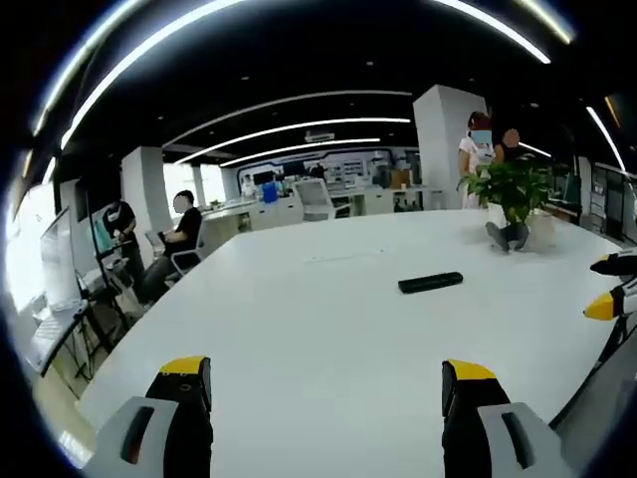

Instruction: Press the specified remote control buttons in sequence, fully releasing each button before pressing the next.

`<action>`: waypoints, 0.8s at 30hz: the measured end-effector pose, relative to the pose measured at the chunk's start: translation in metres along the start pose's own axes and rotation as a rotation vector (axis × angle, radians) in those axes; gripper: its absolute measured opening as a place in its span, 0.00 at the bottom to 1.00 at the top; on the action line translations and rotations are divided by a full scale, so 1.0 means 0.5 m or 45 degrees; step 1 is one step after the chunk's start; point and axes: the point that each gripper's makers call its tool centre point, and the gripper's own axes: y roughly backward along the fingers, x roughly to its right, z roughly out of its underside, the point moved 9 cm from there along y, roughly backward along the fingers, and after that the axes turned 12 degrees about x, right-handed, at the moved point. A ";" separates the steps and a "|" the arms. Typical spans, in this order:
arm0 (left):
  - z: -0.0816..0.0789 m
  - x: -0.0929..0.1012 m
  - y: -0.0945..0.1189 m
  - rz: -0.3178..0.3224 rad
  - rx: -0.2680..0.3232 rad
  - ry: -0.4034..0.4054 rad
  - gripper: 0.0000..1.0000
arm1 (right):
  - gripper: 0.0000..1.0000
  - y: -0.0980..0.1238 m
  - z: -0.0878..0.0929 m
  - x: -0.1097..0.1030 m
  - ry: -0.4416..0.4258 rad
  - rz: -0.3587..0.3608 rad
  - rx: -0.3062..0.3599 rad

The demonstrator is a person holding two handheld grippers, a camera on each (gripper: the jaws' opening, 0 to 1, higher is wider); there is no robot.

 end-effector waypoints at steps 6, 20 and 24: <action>0.006 -0.004 -0.002 -0.011 -0.023 -0.004 1.00 | 0.78 -0.004 0.003 -0.007 0.001 -0.042 -0.026; 0.007 0.000 -0.005 0.014 -0.023 -0.015 1.00 | 0.78 -0.003 0.003 -0.004 -0.011 -0.025 -0.023; 0.010 0.005 -0.007 0.026 -0.043 -0.044 1.00 | 0.78 -0.005 0.006 -0.004 -0.010 -0.022 -0.046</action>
